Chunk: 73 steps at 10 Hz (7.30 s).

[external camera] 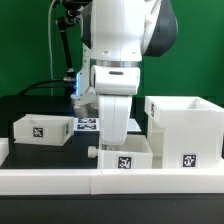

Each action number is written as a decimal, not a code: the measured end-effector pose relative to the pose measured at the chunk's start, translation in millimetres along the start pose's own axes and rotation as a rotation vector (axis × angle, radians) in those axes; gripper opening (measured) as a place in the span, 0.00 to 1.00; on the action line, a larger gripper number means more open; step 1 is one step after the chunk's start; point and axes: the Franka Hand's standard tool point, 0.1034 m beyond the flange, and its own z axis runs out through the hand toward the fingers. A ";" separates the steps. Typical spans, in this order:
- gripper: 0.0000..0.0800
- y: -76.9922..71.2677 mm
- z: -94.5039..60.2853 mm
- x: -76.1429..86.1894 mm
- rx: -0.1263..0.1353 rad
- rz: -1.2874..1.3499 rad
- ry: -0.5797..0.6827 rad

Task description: Assemble drawer

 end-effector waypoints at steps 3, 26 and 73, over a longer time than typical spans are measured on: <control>0.05 -3.2 1.8 -2.7 0.028 0.003 -0.004; 0.05 -0.3 2.0 21.2 -0.003 -0.042 0.002; 0.81 37.1 -7.5 51.0 0.123 -0.082 0.276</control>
Offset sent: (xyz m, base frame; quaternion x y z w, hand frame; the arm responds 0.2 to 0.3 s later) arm 0.0002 0.0073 -0.0038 0.0123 0.0076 -0.0370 0.9992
